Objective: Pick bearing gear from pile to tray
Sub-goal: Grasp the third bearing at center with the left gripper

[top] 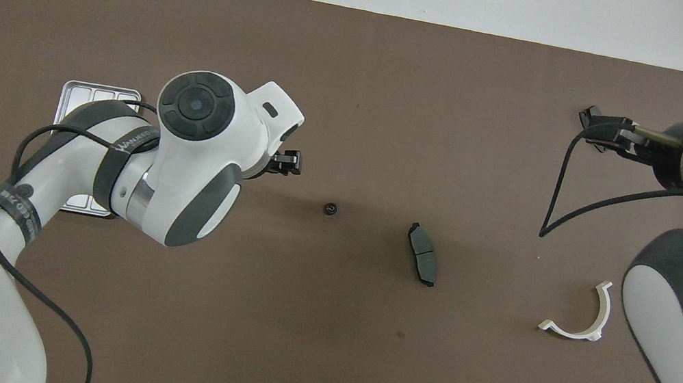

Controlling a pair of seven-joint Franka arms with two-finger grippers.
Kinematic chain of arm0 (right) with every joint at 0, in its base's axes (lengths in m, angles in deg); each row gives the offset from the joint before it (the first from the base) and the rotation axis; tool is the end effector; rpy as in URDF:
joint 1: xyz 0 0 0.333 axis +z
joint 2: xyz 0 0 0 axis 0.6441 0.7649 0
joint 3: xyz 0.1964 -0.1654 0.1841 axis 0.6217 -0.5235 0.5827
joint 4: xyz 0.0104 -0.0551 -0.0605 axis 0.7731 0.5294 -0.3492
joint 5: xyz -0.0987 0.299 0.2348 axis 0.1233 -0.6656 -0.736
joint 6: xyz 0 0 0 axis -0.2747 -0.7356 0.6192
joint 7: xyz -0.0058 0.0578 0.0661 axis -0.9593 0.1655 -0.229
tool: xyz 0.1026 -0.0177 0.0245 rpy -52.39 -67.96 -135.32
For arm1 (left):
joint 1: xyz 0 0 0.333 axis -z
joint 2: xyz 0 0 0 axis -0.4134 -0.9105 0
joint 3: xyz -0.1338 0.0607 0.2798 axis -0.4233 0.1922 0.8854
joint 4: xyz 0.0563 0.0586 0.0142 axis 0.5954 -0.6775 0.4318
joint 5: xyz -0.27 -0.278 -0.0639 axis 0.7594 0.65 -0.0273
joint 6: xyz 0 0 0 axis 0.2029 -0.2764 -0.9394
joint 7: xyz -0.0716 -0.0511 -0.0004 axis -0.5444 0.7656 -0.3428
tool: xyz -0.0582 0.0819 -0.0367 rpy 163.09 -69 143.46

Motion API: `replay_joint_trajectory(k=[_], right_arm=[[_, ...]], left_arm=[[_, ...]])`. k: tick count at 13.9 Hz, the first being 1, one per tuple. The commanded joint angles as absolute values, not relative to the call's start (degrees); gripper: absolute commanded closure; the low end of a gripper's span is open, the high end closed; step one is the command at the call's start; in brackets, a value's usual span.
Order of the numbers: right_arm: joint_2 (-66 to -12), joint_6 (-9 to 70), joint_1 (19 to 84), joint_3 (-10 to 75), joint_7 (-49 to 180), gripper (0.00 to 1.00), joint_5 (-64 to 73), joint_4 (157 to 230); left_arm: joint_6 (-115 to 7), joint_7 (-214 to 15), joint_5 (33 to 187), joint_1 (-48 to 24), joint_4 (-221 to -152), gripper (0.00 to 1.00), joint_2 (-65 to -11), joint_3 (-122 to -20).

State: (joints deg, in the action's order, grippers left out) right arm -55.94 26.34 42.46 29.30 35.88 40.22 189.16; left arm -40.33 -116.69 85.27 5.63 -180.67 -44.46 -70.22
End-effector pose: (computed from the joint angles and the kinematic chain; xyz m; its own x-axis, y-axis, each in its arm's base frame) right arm 0.5755 0.0573 0.6007 0.9336 -0.2310 0.2741 -0.2373 -0.9714 -0.0106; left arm 0.5431 -0.3387 0.3910 0.9980 0.0248 0.0575 0.0210 -0.9977 0.0645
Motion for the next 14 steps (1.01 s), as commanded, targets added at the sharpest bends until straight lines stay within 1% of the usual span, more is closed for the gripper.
replay_joint_trajectory(k=[1, 2, 3, 4, 6, 7, 10, 14], right_arm=[[-57.08, 17.98, 40.19, 30.02, 40.39, 0.0, 39.94, 187.35], [-56.56, 14.37, 39.58, 30.02, 41.36, 0.0, 39.59, 185.43], [-56.3, 12.16, 38.79, 29.93, 42.33, 0.0, 38.02, 184.19], [-56.29, 10.39, 38.43, 29.93, 42.43, 0.0, 36.09, 183.65], [-56.38, 6.27, 38.43, 30.02, 42.86, 0.0, 35.63, 183.38], [-56.55, 4.51, 38.52, 29.93, 43.65, 0.0, 35.63, 183.47], [-56.82, 2.82, 38.69, 30.02, 44.89, 0.0, 35.81, 183.65], [-56.38, 2.47, 38.6, 30.11, 45.5, 0.0, 39.39, 183.39]], left_arm=[[-38.68, -123.63, 85.9, 10.2, -171.23, 0.25, -51.24, -69.03], [-38.68, -124.17, 85.9, 11.25, -169.55, 0.28, -52.82, -69.03], [-38.59, -124.18, 85.72, 11.61, -169.1, 0.28, -53.88, -69.03], [-38.94, -124.18, 85.63, 12.66, -167.44, 0.3, -56.16, -68.94], [-39.56, -124.09, 85.11, 13.29, -166.37, 0.32, -56.97, -68.94], [-39.73, -124.0, 84.93, 13.29, -166.98, 0.35, -56.97, -69.03], [-45.17, -124.0, 84.93, 14.25, -173.29, 0.4, -56.36, -68.94], [-45.8, -123.83, 84.84, 14.43, -176.82, 0.43, -55.13, -68.94]])
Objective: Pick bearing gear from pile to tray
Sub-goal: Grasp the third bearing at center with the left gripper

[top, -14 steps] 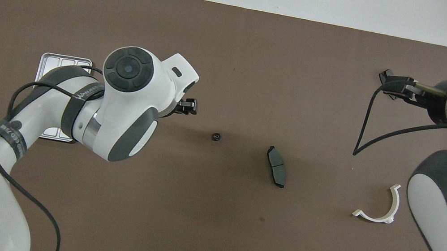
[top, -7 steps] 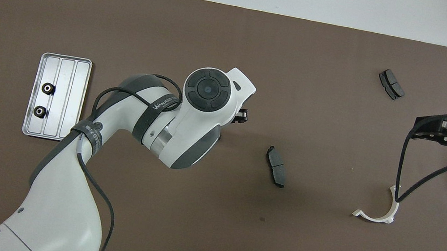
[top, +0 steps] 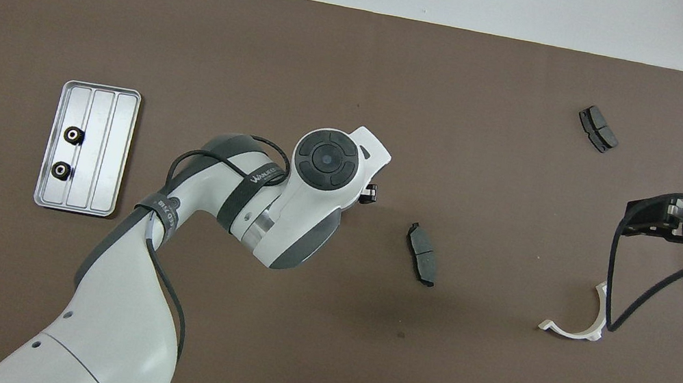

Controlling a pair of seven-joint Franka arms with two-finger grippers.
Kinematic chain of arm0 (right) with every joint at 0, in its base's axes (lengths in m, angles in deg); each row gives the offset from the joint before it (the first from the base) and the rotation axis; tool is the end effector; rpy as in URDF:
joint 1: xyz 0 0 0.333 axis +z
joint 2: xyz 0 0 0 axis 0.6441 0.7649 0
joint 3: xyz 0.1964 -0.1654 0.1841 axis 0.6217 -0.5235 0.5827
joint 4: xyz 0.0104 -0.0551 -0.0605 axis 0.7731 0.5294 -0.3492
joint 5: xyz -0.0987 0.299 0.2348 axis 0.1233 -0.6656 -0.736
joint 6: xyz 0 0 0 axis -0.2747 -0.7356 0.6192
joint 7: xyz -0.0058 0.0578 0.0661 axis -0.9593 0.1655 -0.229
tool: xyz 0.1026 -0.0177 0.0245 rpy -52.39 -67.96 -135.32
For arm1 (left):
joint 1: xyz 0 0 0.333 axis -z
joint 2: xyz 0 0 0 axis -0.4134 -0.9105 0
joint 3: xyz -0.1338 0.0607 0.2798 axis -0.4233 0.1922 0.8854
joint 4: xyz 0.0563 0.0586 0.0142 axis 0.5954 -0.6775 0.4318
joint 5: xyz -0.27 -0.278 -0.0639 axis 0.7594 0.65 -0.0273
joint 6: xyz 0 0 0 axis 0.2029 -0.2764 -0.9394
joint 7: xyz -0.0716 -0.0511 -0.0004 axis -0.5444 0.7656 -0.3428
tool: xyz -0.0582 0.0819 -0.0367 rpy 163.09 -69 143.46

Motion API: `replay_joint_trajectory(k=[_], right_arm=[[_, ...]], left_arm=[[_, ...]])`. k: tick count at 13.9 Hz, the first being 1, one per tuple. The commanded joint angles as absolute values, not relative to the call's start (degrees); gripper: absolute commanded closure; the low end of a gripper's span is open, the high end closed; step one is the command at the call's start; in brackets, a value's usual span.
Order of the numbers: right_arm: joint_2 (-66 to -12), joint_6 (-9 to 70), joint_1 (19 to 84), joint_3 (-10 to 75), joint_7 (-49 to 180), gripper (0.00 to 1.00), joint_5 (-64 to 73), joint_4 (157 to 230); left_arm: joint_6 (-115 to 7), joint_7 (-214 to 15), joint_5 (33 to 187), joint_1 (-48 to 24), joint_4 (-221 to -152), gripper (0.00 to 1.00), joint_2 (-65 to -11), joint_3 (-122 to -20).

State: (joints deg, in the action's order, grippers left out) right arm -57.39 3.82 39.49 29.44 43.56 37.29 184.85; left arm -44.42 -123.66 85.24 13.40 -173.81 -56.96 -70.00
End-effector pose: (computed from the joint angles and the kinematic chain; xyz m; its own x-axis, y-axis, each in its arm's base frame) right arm 0.5365 0.0286 0.6123 0.9836 -0.1792 -0.0182 -0.1782 -0.9828 0.0474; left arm 0.5252 -0.4318 0.3089 0.9995 0.0168 0.0260 0.0153 -0.9983 0.0567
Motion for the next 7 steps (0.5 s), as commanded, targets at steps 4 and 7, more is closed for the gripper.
replay_joint_trajectory(k=[4, 7], right_arm=[[-56.38, 3.17, 38.25, 29.85, 46.38, 0.0, 36.45, 183.64], [-56.38, 3.17, 37.81, 29.76, 46.65, 0.0, 35.55, 183.56]], left_arm=[[-45.89, -123.74, 84.84, 14.95, -177.8, 0.47, -54.69, -68.94], [-45.89, -123.74, 84.84, 15.22, -178.32, 0.55, -54.51, -68.94]])
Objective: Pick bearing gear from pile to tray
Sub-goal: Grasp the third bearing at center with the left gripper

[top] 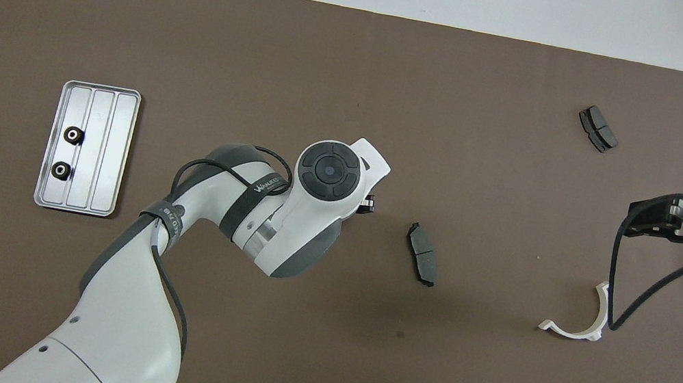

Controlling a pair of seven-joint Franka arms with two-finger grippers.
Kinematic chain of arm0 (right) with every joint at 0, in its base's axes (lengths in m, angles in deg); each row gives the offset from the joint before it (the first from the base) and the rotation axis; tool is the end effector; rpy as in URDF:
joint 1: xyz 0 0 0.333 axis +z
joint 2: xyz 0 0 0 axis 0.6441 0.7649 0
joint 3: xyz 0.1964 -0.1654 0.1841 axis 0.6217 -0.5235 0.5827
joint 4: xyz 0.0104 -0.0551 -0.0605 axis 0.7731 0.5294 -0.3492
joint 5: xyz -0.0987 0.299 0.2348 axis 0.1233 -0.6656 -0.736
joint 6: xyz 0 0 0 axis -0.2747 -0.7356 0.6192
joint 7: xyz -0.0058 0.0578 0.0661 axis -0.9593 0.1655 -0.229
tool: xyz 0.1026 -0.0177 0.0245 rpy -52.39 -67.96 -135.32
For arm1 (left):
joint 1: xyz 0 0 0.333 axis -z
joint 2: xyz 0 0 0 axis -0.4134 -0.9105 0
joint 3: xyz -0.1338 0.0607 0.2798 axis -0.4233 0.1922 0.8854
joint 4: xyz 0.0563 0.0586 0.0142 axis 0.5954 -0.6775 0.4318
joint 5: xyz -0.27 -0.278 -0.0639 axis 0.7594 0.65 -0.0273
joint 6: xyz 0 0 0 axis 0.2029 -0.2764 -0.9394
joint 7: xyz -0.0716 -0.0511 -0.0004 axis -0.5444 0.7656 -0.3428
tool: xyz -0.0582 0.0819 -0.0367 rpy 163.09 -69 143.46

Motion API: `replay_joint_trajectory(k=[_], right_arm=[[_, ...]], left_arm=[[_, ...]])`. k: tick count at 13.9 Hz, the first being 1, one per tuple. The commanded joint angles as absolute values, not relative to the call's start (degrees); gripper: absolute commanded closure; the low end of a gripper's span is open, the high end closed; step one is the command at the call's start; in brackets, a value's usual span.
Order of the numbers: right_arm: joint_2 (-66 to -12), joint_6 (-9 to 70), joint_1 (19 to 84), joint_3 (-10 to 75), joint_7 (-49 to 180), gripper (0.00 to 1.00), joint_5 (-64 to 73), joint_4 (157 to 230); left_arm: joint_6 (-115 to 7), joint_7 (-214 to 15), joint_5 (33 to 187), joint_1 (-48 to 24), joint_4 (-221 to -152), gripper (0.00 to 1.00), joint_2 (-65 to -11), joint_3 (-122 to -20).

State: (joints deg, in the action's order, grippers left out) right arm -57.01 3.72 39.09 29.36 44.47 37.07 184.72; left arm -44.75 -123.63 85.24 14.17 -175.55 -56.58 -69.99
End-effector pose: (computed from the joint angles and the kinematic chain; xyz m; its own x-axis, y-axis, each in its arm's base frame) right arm 0.5385 0.0244 0.6096 0.9848 -0.1720 -0.0258 -0.1707 -0.9843 0.0442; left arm 0.5138 -0.4342 0.3002 0.9999 0.0024 0.0126 0.0019 -0.9990 0.0448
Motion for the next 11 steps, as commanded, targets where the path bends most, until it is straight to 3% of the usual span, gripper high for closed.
replay_joint_trajectory(k=[1, 8, 11], right_arm=[[-56.38, 3.17, 37.99, 29.76, 46.73, 0.0, 35.63, 183.65], [-56.82, 3.08, 37.99, 29.76, 48.32, 0.0, 35.63, 184.18], [-56.82, 3.08, 38.08, 29.76, 48.49, 0.0, 35.63, 184.18]], left_arm=[[-45.8, -123.74, 84.84, 15.22, -178.33, 0.61, -54.51, -68.94], [-45.54, -123.56, 84.84, 15.22, -178.41, 0.97, -54.42, -68.94], [-40.64, -123.56, 83.1, 14.17, -174.57, 1.0, -54.68, -68.68]])
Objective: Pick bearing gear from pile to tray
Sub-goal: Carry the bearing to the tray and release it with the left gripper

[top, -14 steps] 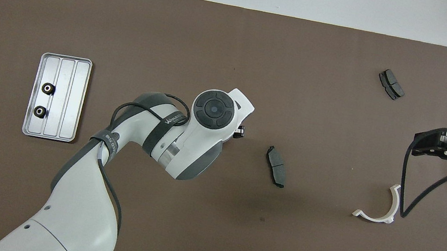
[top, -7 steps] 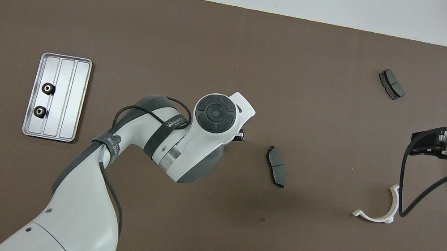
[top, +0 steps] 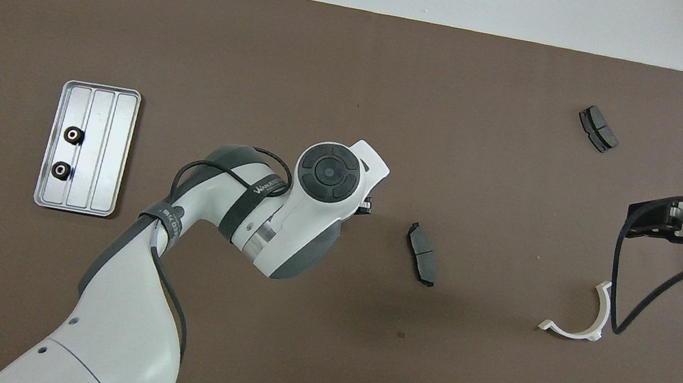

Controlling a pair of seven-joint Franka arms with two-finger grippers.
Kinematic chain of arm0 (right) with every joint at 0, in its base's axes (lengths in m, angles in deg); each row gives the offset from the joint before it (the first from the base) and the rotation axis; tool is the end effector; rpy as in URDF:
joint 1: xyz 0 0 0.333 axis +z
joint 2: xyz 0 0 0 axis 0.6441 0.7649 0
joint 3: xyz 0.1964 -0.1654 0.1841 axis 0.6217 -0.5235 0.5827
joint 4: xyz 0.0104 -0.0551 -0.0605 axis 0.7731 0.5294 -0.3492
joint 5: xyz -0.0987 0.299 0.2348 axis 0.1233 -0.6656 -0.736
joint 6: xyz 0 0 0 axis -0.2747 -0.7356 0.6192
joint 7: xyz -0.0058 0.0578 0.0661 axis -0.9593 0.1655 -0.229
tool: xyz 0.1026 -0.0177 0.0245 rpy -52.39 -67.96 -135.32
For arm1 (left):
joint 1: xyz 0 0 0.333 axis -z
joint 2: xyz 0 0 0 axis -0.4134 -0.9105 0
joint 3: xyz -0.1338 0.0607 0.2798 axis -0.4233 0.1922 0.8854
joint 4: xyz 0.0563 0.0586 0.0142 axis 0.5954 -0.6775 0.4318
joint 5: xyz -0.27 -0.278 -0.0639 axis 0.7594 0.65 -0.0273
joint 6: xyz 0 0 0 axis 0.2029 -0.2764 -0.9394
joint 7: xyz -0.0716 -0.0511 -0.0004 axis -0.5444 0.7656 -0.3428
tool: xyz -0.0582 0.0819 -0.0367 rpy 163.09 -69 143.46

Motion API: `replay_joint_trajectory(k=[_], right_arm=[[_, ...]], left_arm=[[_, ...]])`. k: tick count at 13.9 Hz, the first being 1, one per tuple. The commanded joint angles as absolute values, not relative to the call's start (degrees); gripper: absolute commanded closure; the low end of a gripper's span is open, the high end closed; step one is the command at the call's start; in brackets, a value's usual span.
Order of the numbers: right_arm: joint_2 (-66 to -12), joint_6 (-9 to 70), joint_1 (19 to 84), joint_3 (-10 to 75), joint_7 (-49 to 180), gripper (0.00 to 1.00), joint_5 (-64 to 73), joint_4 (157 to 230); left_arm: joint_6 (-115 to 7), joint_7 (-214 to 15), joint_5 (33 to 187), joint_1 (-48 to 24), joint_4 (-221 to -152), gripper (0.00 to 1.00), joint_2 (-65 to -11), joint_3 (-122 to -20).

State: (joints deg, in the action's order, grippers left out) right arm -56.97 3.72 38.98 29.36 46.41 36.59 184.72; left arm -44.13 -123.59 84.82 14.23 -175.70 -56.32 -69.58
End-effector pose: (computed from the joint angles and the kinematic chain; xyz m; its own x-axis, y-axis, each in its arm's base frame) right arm 0.5387 0.0243 0.6092 0.9896 -0.1406 -0.0296 -0.1395 -0.9896 0.0352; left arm 0.5149 -0.4302 0.3011 0.9999 0.0021 0.0118 0.0017 -0.9995 0.0319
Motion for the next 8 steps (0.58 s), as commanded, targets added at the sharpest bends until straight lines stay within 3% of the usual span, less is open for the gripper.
replay_joint_trajectory(k=[1, 3, 8], right_arm=[[-56.82, 3.08, 38.08, 29.76, 48.49, 0.0, 35.55, 184.18], [-56.82, 3.08, 38.08, 29.76, 48.49, 0.0, 35.63, 184.18], [-56.82, 3.17, 38.08, 29.76, 48.49, 0.0, 35.55, 184.17]], left_arm=[[-38.0, -123.21, 83.08, 12.86, -172.28, 1.0, -54.77, -68.42], [-36.92, -122.08, 83.26, 7.16, -170.86, 1.0, -54.25, -68.68], [-28.51, -100.87, 86.25, -6.55, -174.27, 1.0, -45.91, -68.85]])
